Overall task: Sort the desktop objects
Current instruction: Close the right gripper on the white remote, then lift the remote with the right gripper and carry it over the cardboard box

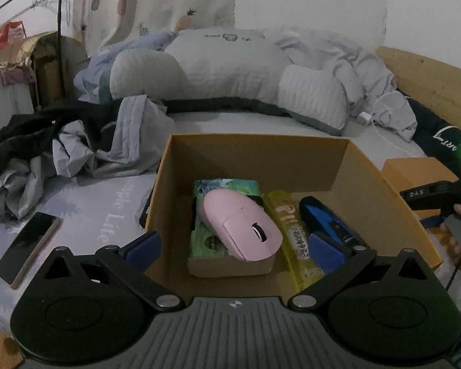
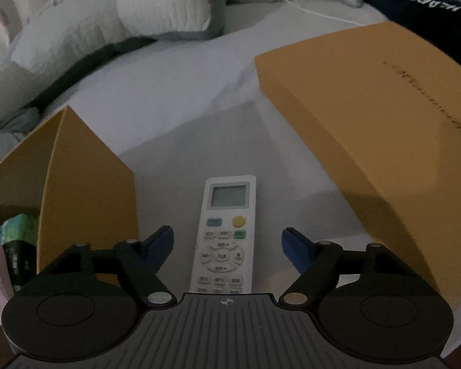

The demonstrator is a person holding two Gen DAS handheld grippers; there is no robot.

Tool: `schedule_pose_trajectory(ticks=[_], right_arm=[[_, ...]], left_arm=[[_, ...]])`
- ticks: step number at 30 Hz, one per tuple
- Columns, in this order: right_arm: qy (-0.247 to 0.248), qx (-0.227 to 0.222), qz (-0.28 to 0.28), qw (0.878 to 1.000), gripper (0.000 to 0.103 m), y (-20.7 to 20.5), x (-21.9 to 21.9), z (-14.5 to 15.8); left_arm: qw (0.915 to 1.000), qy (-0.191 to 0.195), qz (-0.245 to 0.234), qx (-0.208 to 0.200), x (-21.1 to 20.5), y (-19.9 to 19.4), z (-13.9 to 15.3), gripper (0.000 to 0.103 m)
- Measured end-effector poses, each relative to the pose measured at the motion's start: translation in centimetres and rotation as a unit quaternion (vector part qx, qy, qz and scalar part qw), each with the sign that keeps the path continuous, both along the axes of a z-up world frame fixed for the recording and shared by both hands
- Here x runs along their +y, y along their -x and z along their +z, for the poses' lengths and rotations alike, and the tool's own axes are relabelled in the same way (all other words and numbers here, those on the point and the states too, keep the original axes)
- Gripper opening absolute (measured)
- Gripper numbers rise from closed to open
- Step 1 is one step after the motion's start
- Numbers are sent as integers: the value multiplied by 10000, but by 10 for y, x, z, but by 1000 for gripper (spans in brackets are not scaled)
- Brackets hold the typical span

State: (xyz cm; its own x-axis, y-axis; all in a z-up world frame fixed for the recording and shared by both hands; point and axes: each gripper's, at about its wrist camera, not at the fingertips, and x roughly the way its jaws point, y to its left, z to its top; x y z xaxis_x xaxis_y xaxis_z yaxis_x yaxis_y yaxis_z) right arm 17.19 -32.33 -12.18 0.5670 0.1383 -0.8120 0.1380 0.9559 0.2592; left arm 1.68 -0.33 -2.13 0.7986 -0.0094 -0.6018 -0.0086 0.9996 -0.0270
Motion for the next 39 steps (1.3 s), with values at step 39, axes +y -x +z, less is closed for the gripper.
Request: schedule_pose_trajectory(ticks=[39], right_arm=[[898, 110, 429, 9950, 51, 7, 16, 9]], left_arm=[[9995, 269, 143, -10, 18, -2, -2, 103]])
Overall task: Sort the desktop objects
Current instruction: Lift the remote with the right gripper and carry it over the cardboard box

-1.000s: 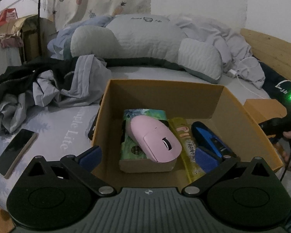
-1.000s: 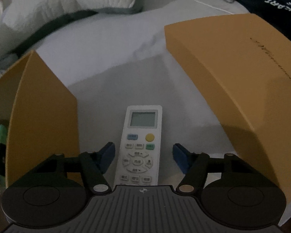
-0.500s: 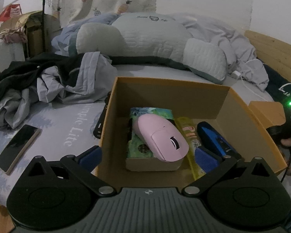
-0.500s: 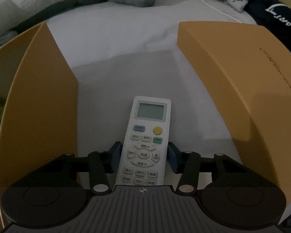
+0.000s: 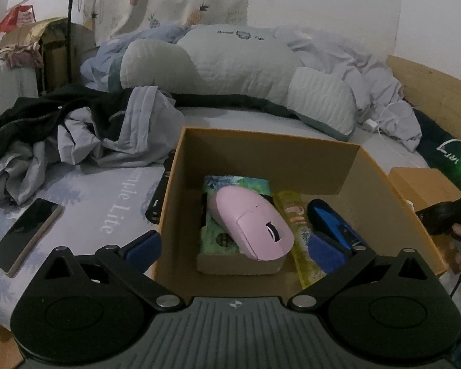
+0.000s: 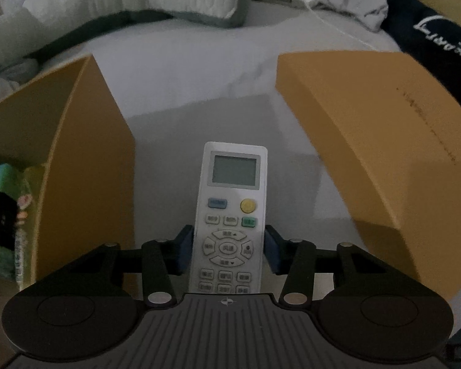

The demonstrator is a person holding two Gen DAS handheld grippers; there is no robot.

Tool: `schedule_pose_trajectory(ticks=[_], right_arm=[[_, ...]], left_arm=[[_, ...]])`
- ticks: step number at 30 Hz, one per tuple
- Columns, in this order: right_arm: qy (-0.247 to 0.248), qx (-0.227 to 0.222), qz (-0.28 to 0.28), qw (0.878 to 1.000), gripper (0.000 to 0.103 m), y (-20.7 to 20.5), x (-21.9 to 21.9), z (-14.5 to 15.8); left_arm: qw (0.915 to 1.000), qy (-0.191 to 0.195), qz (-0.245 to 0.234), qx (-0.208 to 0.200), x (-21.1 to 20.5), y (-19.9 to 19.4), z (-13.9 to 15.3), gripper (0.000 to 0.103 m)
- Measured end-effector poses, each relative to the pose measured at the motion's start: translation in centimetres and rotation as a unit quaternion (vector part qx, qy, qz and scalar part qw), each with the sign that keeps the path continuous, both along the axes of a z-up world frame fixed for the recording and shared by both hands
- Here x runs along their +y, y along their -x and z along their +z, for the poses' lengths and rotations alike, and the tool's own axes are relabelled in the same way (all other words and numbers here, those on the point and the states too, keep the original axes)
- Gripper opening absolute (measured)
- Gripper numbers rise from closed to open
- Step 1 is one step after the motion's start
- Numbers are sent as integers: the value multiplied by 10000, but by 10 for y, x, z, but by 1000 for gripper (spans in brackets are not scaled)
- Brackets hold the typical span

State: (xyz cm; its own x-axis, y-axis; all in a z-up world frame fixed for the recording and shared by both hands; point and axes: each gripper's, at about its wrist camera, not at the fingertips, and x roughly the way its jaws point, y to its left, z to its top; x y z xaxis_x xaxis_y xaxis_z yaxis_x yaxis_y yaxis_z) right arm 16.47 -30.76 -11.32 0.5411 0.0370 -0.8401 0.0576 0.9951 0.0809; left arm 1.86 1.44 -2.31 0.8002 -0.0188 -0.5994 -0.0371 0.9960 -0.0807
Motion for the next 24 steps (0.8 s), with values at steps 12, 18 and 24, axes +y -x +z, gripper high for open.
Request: schedule_pose_trajectory(ticks=[12, 18, 24], right_arm=[[36, -492, 86, 9987, 51, 10, 6, 48], [83, -747, 301, 9967, 51, 19, 13, 87], [52, -1053, 527, 9930, 51, 33, 29, 125]], left_arm=[[9998, 112, 23, -157, 1, 4, 6, 103], [9997, 92, -4, -238, 0, 6, 10, 103], [9992, 95, 34, -397, 2, 11, 19, 103]])
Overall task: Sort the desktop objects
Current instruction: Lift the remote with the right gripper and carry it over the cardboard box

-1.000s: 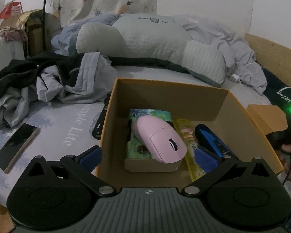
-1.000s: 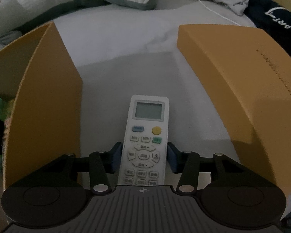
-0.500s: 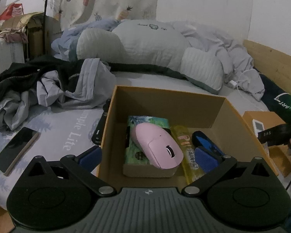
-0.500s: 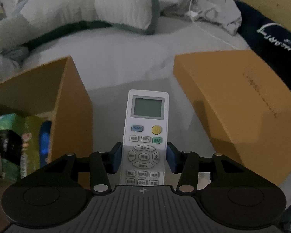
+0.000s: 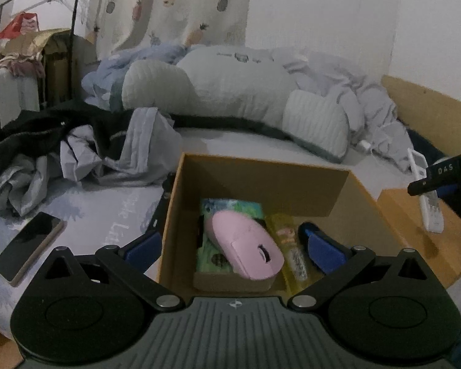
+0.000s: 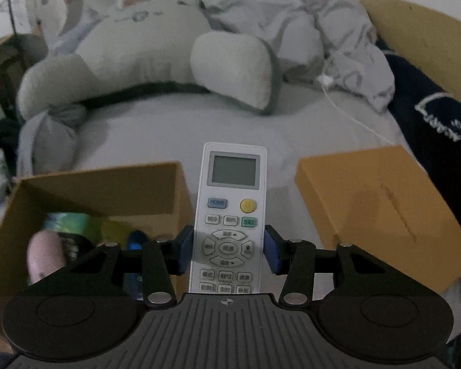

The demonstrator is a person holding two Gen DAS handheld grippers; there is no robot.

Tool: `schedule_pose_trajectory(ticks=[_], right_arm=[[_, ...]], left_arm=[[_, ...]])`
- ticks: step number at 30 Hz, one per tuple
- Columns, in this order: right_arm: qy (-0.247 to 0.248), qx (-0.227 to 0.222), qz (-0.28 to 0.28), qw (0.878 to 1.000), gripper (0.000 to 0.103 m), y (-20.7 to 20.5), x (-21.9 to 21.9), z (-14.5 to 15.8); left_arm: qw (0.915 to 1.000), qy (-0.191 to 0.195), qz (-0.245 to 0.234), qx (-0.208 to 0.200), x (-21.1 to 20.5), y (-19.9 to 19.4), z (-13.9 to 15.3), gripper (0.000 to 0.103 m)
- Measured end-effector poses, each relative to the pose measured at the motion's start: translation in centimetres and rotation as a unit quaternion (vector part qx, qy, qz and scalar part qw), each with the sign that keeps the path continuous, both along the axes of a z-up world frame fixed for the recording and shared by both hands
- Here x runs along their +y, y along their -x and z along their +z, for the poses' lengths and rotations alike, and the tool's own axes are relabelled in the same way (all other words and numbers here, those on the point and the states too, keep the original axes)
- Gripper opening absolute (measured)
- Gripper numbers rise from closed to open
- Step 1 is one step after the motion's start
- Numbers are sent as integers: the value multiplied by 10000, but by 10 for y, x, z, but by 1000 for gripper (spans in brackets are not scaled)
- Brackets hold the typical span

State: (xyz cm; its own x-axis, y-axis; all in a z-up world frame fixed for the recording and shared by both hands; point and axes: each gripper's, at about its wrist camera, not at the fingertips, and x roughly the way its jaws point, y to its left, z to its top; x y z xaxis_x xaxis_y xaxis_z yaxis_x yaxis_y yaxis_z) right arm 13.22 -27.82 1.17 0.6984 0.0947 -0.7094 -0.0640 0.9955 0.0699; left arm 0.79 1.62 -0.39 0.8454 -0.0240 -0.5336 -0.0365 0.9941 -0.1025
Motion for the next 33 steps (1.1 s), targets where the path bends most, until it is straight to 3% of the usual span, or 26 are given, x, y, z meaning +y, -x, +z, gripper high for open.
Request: schedule_pose_trajectory(ticks=[9, 16, 33], right_arm=[[-106, -306, 573, 9978, 51, 22, 45, 35], [-103, -295, 948, 9950, 51, 30, 82, 38], [269, 617, 1116, 9915, 51, -6, 135, -38]], left_arm=[[9994, 29, 270, -196, 13, 4, 16, 103], [9988, 183, 443, -134, 23, -2, 16, 103], [9971, 382, 659, 76, 37, -5, 4, 103]])
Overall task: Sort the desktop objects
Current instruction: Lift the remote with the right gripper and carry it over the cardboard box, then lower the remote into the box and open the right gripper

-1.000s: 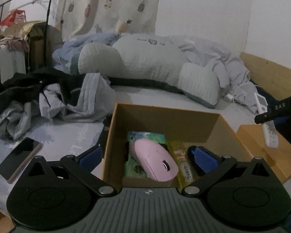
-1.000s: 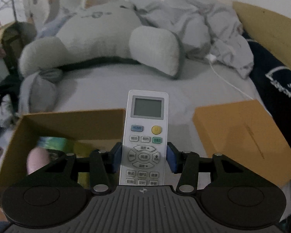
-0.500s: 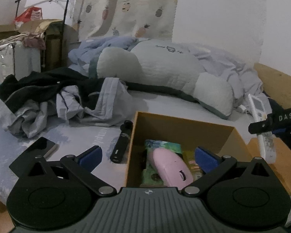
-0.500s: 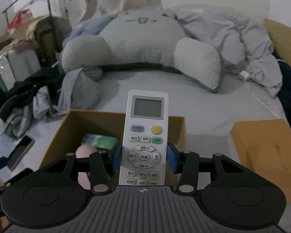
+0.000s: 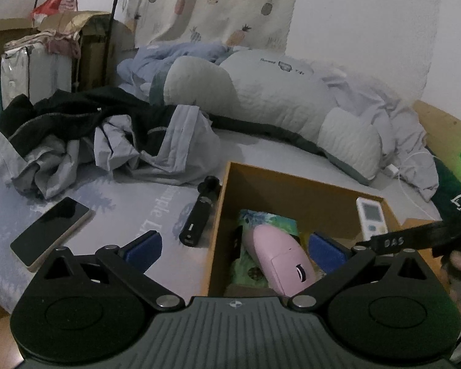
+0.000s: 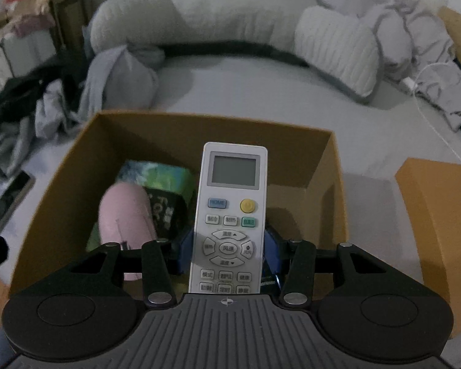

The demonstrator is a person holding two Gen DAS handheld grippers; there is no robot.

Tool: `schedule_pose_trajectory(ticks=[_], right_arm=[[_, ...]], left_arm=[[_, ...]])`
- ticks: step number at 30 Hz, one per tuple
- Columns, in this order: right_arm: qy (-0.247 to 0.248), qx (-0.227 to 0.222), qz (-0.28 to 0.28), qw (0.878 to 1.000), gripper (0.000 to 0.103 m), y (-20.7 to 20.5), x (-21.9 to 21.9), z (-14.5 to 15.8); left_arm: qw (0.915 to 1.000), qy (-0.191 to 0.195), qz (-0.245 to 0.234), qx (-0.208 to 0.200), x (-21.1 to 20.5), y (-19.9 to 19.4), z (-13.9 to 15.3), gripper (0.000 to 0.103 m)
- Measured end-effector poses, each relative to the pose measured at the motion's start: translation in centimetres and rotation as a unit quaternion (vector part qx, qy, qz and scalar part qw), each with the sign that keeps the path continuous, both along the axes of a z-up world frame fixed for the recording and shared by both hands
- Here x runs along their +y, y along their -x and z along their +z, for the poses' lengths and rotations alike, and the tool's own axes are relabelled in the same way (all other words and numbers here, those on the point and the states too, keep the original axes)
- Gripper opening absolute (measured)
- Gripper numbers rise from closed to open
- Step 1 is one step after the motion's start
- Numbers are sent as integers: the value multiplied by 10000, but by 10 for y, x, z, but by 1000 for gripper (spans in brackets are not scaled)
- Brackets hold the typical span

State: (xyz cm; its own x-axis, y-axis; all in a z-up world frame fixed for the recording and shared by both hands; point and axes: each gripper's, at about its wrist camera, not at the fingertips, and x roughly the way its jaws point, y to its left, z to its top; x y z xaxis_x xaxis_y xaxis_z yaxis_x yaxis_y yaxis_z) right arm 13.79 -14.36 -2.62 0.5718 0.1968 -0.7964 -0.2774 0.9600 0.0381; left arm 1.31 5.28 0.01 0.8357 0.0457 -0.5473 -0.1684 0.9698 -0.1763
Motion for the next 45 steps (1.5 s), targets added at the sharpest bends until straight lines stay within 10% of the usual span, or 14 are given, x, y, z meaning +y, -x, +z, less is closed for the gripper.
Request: schedule_pose_trajectory(ticks=[45], right_arm=[[1059, 873, 367, 9899, 53, -15, 32, -56]], left_arm=[[9995, 161, -111, 259, 2, -14, -16, 103]])
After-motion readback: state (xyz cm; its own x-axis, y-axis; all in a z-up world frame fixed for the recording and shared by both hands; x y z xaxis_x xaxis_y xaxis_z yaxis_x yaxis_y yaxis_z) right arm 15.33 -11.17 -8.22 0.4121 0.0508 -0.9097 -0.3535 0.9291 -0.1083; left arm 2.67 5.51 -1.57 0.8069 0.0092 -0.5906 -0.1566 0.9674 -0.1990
